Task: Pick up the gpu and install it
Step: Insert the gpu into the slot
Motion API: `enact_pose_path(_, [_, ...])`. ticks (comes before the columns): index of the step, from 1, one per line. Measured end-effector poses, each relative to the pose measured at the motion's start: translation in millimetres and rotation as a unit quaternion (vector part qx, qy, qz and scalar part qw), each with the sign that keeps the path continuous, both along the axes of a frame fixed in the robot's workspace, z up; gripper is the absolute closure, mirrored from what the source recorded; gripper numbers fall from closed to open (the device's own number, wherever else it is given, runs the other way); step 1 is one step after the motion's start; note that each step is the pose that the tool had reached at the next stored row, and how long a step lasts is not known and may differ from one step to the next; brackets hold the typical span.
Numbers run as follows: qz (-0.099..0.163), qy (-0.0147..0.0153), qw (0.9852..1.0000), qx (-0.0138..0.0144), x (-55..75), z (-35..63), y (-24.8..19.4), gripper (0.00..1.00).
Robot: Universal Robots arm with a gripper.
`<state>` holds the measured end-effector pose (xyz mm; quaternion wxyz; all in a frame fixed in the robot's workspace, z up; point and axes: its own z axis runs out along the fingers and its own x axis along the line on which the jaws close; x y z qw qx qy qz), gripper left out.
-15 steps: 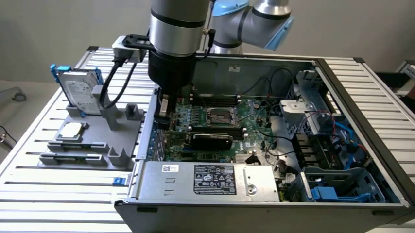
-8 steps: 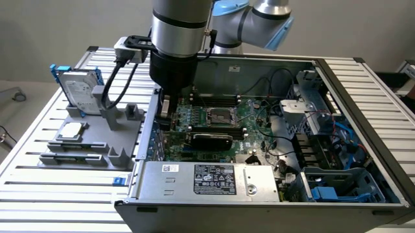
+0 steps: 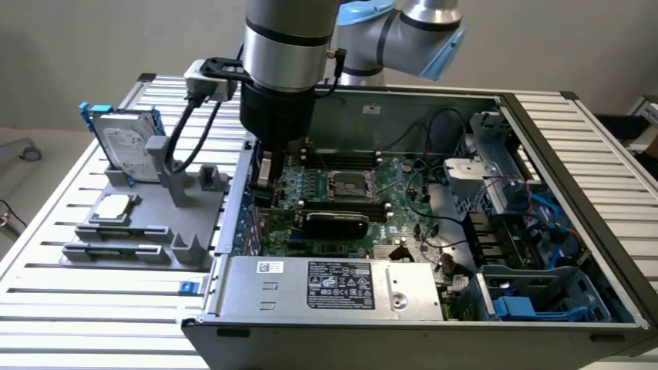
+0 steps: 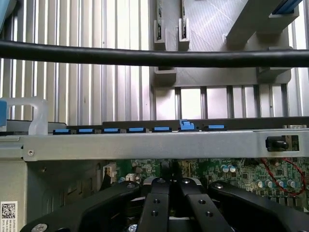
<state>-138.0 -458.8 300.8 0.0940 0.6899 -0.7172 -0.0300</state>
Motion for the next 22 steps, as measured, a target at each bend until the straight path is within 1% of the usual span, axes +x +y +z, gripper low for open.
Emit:
enact_pose_path(3, [0.000, 0.0000, 1.0000, 0.0001, 0.0, -0.1, 0.1, 0.87])
enact_pose_path(6, [-0.001, -0.0001, 1.0000, 0.0000, 0.0, -0.5, 1.3, 0.87])
enact_pose_path(13, [-0.008, -0.0001, 1.0000, 0.0000, 0.0, -2.0, 4.8, 0.87])
enact_pose_path(22, [-0.025, 0.0000, 0.9997, 0.0000, 0.0, -3.3, 10.1, 0.87])
